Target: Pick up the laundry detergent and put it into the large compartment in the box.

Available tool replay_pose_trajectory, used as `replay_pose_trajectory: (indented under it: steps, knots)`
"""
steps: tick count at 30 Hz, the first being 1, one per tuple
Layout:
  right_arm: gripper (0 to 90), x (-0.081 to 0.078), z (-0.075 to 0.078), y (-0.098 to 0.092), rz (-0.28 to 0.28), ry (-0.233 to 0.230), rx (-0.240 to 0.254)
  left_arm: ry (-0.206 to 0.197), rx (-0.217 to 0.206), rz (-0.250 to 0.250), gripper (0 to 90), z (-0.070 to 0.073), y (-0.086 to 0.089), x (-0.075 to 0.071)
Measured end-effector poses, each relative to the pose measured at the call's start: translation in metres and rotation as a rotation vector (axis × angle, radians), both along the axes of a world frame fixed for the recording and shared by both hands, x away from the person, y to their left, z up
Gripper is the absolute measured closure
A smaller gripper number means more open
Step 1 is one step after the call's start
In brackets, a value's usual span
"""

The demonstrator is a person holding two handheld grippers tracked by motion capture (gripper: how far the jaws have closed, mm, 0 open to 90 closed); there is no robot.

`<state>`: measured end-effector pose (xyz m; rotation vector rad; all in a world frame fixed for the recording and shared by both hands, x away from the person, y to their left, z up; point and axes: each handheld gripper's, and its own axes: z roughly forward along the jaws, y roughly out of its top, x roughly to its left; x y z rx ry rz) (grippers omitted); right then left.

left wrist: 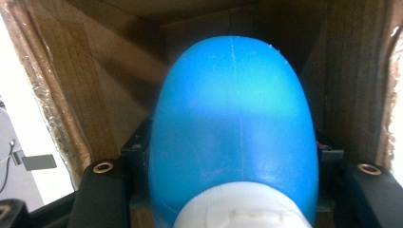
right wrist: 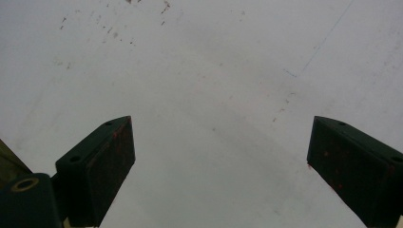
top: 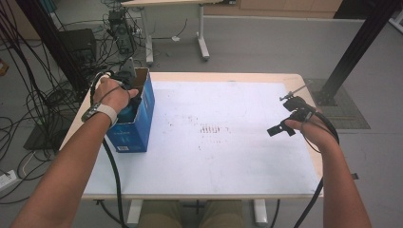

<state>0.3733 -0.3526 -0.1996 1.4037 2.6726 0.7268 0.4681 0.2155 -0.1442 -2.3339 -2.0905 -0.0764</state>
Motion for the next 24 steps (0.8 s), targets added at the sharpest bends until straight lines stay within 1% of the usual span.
replay_pose_trajectory:
  steps: [24]
  knots:
    - [8.4,0.0007,0.0,0.0014,0.003,-0.003,0.003,0.003,-0.002,-0.001,37.8,0.0002,0.0013,-0.0005]
